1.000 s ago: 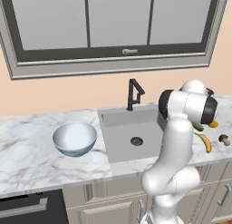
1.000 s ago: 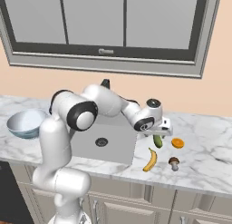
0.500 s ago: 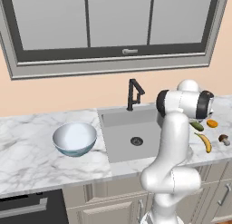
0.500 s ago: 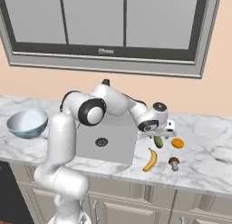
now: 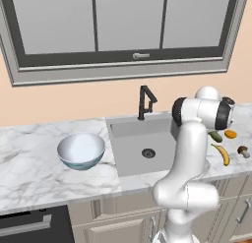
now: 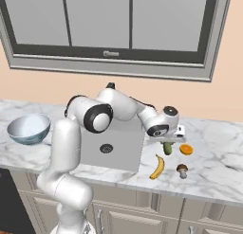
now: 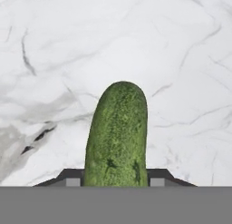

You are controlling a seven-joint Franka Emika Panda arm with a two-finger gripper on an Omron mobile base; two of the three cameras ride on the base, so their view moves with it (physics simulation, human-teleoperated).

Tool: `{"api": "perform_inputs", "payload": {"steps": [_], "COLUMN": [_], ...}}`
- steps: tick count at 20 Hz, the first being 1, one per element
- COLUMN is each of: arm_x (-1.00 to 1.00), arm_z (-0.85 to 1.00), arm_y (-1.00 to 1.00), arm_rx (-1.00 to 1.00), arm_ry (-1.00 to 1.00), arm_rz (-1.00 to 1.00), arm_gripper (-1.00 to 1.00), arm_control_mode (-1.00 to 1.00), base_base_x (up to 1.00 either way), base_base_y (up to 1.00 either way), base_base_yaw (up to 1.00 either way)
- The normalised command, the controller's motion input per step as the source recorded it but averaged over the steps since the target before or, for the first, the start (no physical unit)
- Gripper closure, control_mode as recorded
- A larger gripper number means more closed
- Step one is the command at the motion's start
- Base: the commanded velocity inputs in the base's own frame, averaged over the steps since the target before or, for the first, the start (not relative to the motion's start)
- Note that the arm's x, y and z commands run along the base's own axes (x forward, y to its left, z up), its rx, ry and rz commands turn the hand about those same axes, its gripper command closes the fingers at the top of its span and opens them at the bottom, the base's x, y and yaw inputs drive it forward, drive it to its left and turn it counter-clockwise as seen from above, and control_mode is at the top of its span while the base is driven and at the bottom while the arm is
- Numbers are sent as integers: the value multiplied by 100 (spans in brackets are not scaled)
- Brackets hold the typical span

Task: There is a mixed pile of frozen fruits and vegetables on the counter. Locate all the frozen vegetables and place the items in a bowl on the counter. Take all the frozen fruits and defrost them in a running sink.

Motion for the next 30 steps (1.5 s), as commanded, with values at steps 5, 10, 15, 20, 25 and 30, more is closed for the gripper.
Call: {"api": "perform_inputs", "payload": {"steps": [5, 10, 15, 20, 25, 30], "arm_x": [-8, -57, -67, -50, -65, -43], "arm_z": [37, 99, 100, 83, 36, 0], "arm_y": [65, 83, 88, 75, 87, 86], "arm_rx": [-13, -18, 0, 3, 1, 0], "arm_ry": [10, 0, 2, 0, 0, 6], "arm_rz": [0, 22, 24, 9, 4, 1], "arm_gripper": [100, 100, 100, 100, 100, 100], "arm_control_mode": [-100, -100, -100, -100, -100, -100], "base_base_x": [0, 0, 0, 0, 0, 0], "base_base_y": [0, 0, 0, 0, 0, 0], "base_base_yaw": [0, 0, 0, 0, 0, 0]}}
